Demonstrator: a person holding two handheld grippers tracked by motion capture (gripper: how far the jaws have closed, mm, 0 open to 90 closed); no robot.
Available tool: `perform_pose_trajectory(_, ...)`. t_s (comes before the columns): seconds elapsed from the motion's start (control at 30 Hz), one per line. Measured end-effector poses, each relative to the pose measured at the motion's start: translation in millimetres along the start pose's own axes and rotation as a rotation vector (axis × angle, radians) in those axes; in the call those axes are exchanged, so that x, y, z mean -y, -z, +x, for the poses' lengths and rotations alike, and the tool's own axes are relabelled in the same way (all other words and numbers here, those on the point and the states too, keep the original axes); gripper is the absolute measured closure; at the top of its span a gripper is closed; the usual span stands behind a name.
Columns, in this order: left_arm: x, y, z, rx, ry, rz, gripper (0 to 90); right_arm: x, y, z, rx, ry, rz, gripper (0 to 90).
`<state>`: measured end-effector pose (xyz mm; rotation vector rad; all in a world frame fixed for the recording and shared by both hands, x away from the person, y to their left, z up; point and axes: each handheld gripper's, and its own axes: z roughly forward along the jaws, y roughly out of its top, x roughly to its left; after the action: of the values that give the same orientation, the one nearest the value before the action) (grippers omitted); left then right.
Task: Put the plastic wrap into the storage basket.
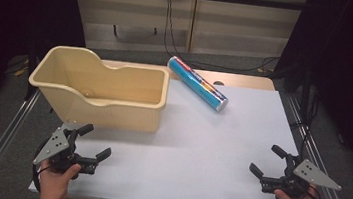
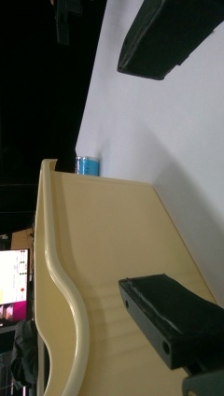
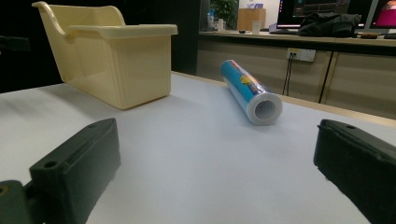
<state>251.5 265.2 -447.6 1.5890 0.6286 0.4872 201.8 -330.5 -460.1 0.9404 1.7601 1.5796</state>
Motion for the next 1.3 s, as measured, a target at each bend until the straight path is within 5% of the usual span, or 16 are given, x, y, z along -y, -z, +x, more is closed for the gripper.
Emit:
perform_pose_trajectory(0.5, 0.4, -0.6, -2.4, 0.006, -0.007, 0.009, 0.0, -2.5, -9.7, 2.8, 0.009, 0.007, 0.023, 0.0)
perform_pose_trajectory(0.87, 0.8, -2.8, -2.7, 0.013, -0.003, 0.012, 0.0, -9.6, -42.3, 13.0, 0.047, 0.033, 0.129, 0.3)
perform_pose_trajectory(1.3, 1.2, -6.9, -3.8, 0.030, -0.006, 0.023, 0.0, -23.3, -80.0, 6.3, 0.061, 0.025, 0.192, 0.3)
